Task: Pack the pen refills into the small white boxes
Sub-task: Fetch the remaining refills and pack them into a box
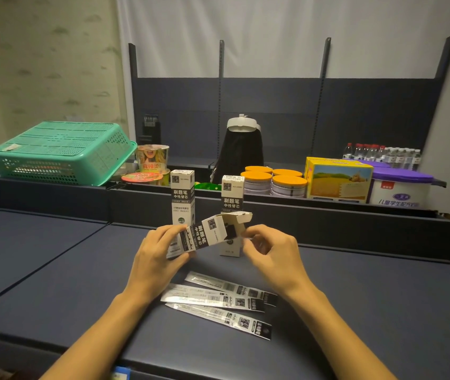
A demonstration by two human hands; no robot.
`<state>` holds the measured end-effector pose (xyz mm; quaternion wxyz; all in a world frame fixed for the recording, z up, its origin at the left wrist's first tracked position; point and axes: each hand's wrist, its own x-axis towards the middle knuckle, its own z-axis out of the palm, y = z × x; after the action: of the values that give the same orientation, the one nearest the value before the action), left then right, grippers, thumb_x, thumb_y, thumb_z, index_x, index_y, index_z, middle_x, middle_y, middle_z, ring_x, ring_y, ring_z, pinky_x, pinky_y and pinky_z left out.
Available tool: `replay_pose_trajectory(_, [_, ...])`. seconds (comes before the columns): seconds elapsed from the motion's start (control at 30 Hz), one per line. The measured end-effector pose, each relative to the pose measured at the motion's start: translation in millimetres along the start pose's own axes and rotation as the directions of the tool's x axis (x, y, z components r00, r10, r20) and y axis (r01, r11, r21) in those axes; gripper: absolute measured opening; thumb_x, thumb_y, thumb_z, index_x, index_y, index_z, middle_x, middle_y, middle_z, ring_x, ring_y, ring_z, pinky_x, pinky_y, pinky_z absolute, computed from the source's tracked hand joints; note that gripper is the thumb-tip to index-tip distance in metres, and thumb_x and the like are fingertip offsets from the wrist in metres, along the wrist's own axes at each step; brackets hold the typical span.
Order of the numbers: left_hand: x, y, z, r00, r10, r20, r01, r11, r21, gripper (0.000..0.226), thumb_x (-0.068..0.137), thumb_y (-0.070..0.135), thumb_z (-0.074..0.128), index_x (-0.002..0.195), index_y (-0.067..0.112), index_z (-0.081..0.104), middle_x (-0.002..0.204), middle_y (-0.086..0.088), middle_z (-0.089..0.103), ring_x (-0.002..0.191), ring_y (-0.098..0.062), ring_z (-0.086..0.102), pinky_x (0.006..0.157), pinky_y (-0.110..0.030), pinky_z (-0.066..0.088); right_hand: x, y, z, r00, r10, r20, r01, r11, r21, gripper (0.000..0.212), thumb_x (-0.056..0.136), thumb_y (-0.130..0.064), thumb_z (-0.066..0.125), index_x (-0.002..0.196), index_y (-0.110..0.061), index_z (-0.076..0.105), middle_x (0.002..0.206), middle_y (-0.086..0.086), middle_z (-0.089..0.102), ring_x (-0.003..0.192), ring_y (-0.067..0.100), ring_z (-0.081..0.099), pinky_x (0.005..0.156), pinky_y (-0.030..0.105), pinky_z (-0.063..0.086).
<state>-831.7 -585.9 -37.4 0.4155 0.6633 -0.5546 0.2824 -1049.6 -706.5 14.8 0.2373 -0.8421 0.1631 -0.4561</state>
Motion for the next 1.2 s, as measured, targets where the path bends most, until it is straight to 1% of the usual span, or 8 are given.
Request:
replay_pose_trajectory(0.07, [0.0,0.1,-0.7,1.0,-0.012,-0.001,0.012,1.0,-0.001,0.068,0.066,0.012,0.086,0.126,0.016,0.054,0.118,-0.007,0.06,0.104,-0.023,0.054,0.083,-0.04,0.053,1.2,-0.4,-7.8,0.994,0.086,0.07,-0.086,0.996,-0.004,0.007,0.087,-0.018,0.068,0.089,-0.024,0.07,0.076,-0.01,0.065,0.068,0.004,0.057,0.059,0.011,0.044])
replay_pose_trajectory(0.17, [-0.6,-0.3,-1.3,1.0,-0.011,0.002,0.011,1.0,0.0,0.067,0.066,0.011,0.085,0.126,0.015,0.055,0.117,-0.006,0.06,0.104,-0.021,0.052,0.084,-0.04,0.052,1.7,2.0,-14.8,0.936,0.213,0.279,-0.179,0.973,-0.144,0.004,0.086,-0.027,0.069,0.087,-0.025,0.071,0.075,-0.014,0.063,0.068,0.0,0.057,0.057,0.008,0.042])
replay_pose_trajectory(0.33, [0.4,1.3,-1.7,1.0,-0.013,0.007,0.013,1.0,0.002,0.066,0.067,0.01,0.085,0.125,0.014,0.055,0.117,-0.008,0.06,0.103,-0.021,0.052,0.084,-0.039,0.051,-4.2,4.4,-9.4,0.727,0.332,0.601,-0.208,0.941,-0.267,0.024,0.079,-0.042,0.075,0.094,-0.024,0.07,0.09,-0.01,0.063,0.08,0.006,0.059,0.063,0.014,0.043])
replay_pose_trajectory(0.5, [0.6,1.3,-1.8,1.0,-0.018,0.005,0.018,1.0,-0.004,0.066,0.067,0.01,0.085,0.125,0.014,0.055,0.117,-0.008,0.06,0.104,-0.022,0.052,0.085,-0.04,0.051,-5.8,3.6,-6.8,0.634,0.345,0.692,-0.143,0.932,-0.334,0.033,0.078,-0.041,0.076,0.104,-0.022,0.071,0.101,-0.003,0.065,0.09,0.013,0.06,0.076,0.024,0.053])
replay_pose_trajectory(0.73, [0.6,2.8,-2.3,0.999,-0.036,0.001,0.036,0.999,-0.005,0.065,0.067,0.012,0.085,0.125,0.014,0.055,0.118,-0.01,0.06,0.105,-0.026,0.054,0.083,-0.041,0.052,-7.3,1.2,-7.4,0.646,0.358,0.674,-0.168,0.928,-0.332,0.024,0.08,-0.037,0.075,0.097,-0.021,0.067,0.084,-0.013,0.058,0.075,0.01,0.057,0.057,0.014,0.042])
replay_pose_trajectory(0.9, [0.9,4.6,-3.1,0.999,-0.053,-0.001,0.053,0.999,-0.011,0.063,0.068,0.014,0.085,0.124,0.011,0.057,0.117,-0.011,0.06,0.104,-0.026,0.055,0.083,-0.038,0.05,-4.5,1.9,-11.1,0.694,0.344,0.632,-0.229,0.938,-0.259,0.017,0.078,-0.031,0.078,0.088,-0.023,0.066,0.083,-0.01,0.065,0.071,0.007,0.06,0.056,0.013,0.045])
replay_pose_trajectory(1.03, [1.1,4.4,-4.9,0.998,-0.063,-0.007,0.063,0.998,-0.01,0.063,0.068,0.014,0.085,0.124,0.011,0.057,0.117,-0.011,0.061,0.104,-0.025,0.055,0.084,-0.037,0.048,-1.5,-2.7,-23.4,0.768,0.219,0.601,-0.326,0.943,0.072,0.011,0.08,-0.02,0.077,0.083,-0.014,0.068,0.081,0.006,0.07,0.071,0.011,0.063,0.067,0.024,0.052])
replay_pose_trajectory(1.2, [1.4,6.1,-5.0,0.998,-0.068,-0.01,0.068,0.998,-0.014,0.062,0.068,0.018,0.084,0.124,0.011,0.057,0.116,-0.01,0.062,0.101,-0.023,0.054,0.082,-0.031,0.046,2.1,-16.8,-36.5,0.884,0.217,0.415,-0.438,0.696,0.569,0.012,0.089,-0.003,0.062,0.092,0.008,0.059,0.085,0.026,0.07,0.068,0.03,0.068,0.058,0.031,0.056])
